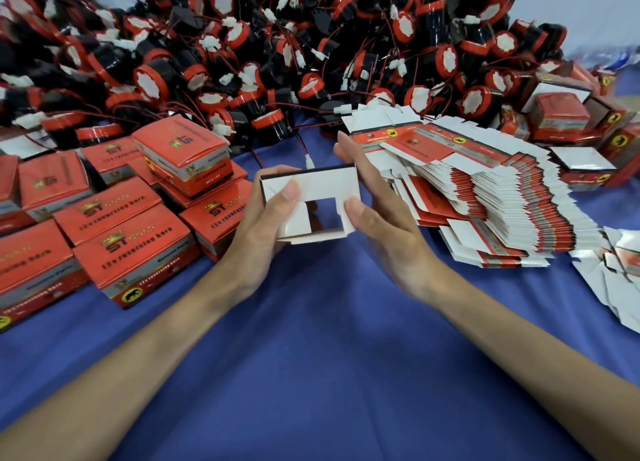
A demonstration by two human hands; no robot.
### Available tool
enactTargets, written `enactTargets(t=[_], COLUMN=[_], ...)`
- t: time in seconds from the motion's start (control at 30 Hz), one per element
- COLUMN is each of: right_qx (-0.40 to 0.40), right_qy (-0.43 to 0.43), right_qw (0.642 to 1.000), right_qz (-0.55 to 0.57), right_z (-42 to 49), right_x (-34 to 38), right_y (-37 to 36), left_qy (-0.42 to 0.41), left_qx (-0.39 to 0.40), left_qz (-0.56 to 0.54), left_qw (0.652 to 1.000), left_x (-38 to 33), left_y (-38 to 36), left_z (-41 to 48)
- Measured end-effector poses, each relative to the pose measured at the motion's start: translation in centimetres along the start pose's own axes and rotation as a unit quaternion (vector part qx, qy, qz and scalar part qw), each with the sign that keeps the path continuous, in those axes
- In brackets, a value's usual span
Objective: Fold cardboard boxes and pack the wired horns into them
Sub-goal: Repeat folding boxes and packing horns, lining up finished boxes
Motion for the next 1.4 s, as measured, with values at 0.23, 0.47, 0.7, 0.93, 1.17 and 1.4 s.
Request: enactTargets(t=[0.23,0.47,0.7,0.93,1.17,1.4], right_qx=[-0.003,-0.061,-0.073,0.007,-0.077,-0.124], right_qy=[0.016,0.003,0.096,0.108,0.121,0.107], right_qw=[0.999,0.996,0.992,0.982,0.968,0.982], right_qz=[0.052,0.066,-0.028,-0.153,-0.206,-0.092], right_z=[0.0,-0.1,-0.4,-0.6,-0.5,-0.4], right_x=[0.2,-0.7,0.8,1.0,1.7,1.2], right_y=[-0.3,0.4,0.0,-0.6,-0.7,0.3], left_qy=[-0.015,-0.048,-0.031,-0.008,-0.019,-0.035], left_qx=[0.013,0.036,0.027,0.029,0.020,0.040], left_qz=[0.021,0.112,0.057,0.020,-0.005,0.008], left_qw=[1.000,0.992,0.998,0.999,1.000,0.999], left_x=[-0.5,-0.7,-0.5,0.1,-0.2,-0.3], left_y=[-0.1,-0.5,-0.3,-0.3,-0.3,-0.8], left_z=[-0.2,-0.6,-0.4,-0.2,-0.1,-0.4])
Point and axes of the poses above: each hand's wrist, its own z-axis towards the middle knuckle, its own y-axis out of the back of the hand, x = y × z, the point moved 8 cm from there along z, towards the middle knuckle, and after that the axes turned 11 degrees about z, right-handed, at the moved point
